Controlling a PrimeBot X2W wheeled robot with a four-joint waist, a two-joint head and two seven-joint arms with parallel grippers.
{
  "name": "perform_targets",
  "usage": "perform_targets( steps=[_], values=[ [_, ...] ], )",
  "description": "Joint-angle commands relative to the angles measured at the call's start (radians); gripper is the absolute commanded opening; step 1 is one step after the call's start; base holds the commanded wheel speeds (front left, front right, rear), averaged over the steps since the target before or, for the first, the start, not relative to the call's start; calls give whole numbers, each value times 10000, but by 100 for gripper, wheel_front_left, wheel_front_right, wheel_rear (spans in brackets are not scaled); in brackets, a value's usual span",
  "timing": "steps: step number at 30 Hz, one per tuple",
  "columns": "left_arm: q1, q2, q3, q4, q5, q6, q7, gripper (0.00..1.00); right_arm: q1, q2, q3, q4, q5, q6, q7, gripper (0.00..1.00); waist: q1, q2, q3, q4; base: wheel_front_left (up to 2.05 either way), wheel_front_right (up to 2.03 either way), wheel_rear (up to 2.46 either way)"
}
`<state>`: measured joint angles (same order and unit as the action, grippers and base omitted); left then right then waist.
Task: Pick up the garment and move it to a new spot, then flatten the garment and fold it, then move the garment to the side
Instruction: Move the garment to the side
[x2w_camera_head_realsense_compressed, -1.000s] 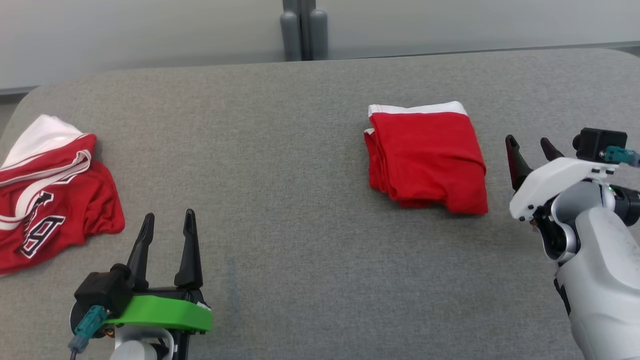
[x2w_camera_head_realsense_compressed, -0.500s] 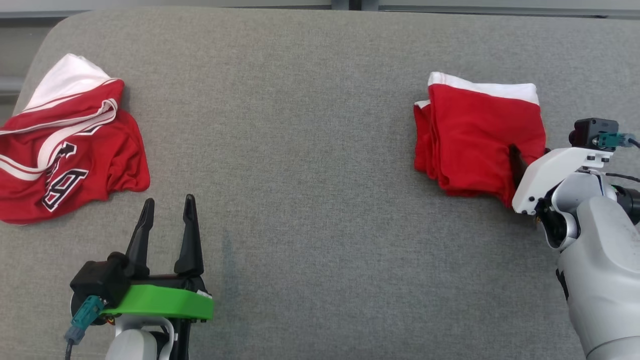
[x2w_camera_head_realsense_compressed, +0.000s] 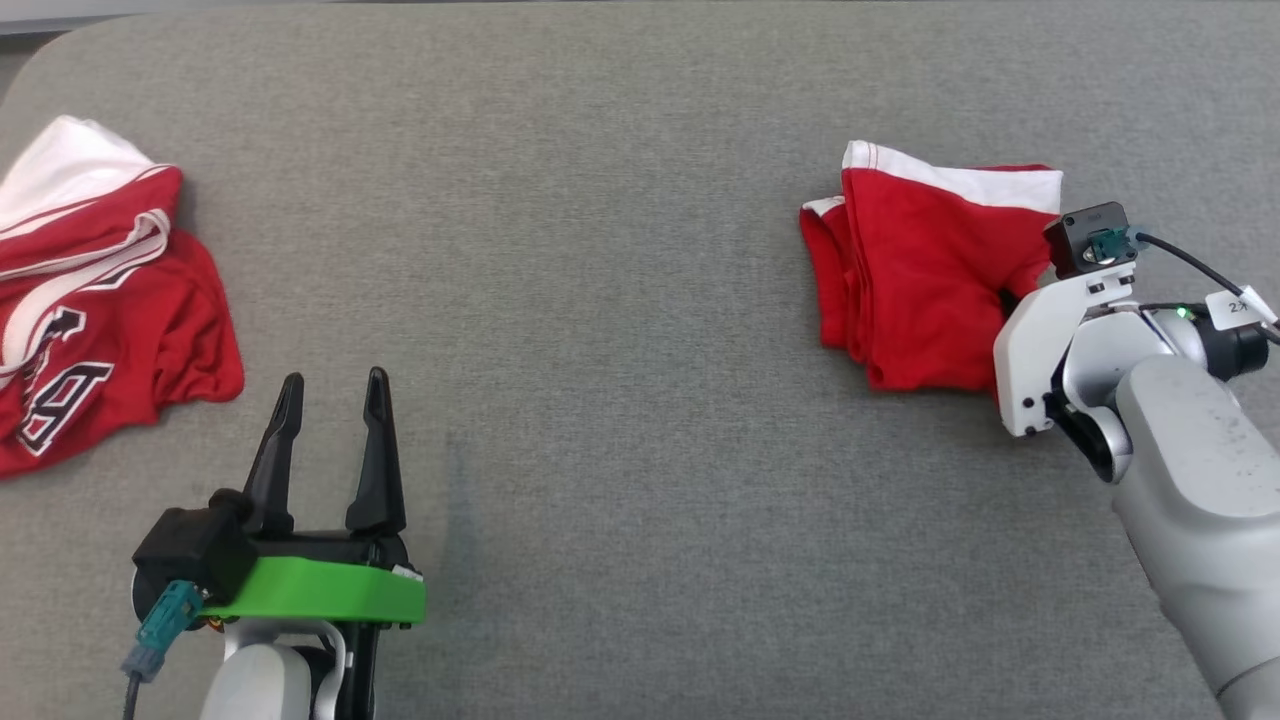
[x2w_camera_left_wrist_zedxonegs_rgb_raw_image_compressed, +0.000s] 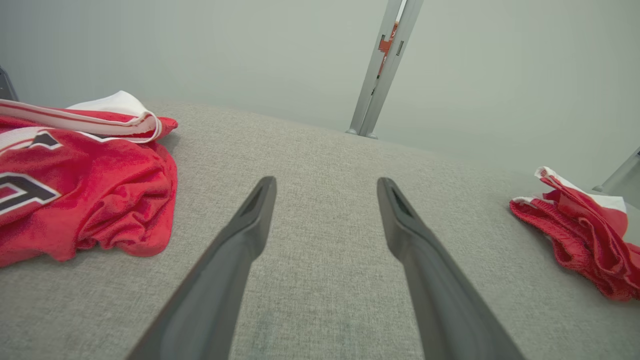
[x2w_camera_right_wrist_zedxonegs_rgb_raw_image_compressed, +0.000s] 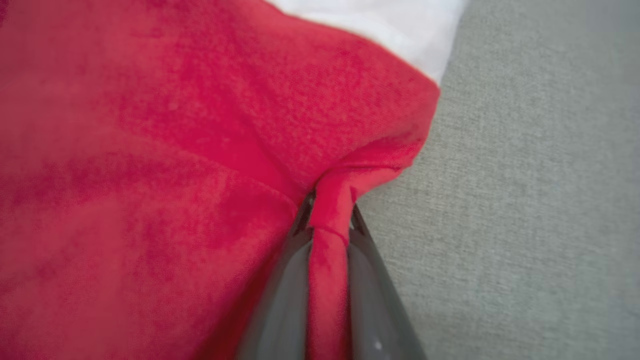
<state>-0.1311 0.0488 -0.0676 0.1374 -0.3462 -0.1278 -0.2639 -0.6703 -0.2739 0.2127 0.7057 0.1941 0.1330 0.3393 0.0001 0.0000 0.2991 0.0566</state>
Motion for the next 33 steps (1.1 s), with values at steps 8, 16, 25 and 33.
perform_targets(
  steps=[8, 16, 25, 33],
  values=[
    [-722, 326, -349, -729, 406, -47, -6, 100, -1004, -2004, 1583, -526, 19, -34, -542, 0, -1, 0, 1211, -1833, 0, 0, 0],
    [-1263, 770, -865, -1565, 289, -47, -6, 100, -1637, -3332, 972, 548, -1238, -34, -1953, 0, -1, 0, 2270, -2223, 0, 0, 0],
    [-1193, 1110, -1213, -2304, 269, -47, -6, 100, -1993, -3903, -323, 1583, -2587, -34, -3462, 0, -1, 0, 2870, -1852, 0, 0, 0],
    [-1189, 993, -1119, -2174, 144, -47, -6, 100, -2108, -3927, -1392, 2462, -3404, -34, -4534, 100, -1, 0, 2669, -1581, 0, 0, 0]
  ],
)
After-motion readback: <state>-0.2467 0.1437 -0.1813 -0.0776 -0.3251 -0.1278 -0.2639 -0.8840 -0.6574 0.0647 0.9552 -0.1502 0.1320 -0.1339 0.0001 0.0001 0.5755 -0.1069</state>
